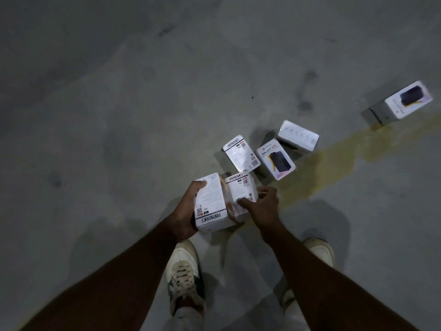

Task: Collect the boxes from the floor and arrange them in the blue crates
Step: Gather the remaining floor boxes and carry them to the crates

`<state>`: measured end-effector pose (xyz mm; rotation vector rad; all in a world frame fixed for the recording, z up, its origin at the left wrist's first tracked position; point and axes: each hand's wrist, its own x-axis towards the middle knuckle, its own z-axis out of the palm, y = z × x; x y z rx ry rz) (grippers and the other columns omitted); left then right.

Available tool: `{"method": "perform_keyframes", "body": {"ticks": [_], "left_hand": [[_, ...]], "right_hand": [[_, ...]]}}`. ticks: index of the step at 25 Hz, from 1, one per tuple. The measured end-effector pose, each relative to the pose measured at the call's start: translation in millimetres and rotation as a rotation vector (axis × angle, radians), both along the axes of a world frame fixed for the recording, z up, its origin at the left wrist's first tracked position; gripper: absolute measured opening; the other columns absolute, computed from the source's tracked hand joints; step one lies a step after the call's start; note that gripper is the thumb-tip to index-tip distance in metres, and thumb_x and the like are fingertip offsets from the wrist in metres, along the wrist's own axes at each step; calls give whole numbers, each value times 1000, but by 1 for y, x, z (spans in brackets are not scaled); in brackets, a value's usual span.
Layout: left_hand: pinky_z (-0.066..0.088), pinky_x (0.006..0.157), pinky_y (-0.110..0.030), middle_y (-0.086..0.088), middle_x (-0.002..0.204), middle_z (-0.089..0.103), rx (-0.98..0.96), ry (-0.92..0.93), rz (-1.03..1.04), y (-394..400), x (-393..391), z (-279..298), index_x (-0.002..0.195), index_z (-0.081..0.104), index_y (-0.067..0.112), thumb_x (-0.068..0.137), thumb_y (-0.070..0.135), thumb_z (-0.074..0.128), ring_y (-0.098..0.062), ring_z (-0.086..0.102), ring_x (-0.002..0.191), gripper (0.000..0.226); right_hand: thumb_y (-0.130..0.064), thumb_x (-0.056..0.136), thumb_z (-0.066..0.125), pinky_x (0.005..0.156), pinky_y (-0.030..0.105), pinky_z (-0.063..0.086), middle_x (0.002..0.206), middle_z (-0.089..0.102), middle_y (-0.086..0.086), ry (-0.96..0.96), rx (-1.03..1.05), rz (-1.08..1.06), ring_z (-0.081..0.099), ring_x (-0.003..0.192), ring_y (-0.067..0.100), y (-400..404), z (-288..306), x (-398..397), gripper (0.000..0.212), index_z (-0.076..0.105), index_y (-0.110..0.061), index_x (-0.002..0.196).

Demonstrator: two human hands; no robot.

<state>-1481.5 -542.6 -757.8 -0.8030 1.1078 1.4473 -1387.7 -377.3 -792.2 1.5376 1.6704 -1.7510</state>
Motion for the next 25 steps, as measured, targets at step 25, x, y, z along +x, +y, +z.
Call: {"method": "perform_keyframes", "body": {"ticks": [25], "left_hand": [[59, 75, -39, -16, 105, 75, -10, 353, -283, 215, 31, 524, 115, 68, 11, 93, 19, 48, -29, 74, 81, 31]], "right_hand": [[-29, 94, 64, 69, 30, 51, 112, 69, 4, 466, -100, -335, 69, 92, 16, 195, 554, 55, 34, 54, -22, 125]]}}
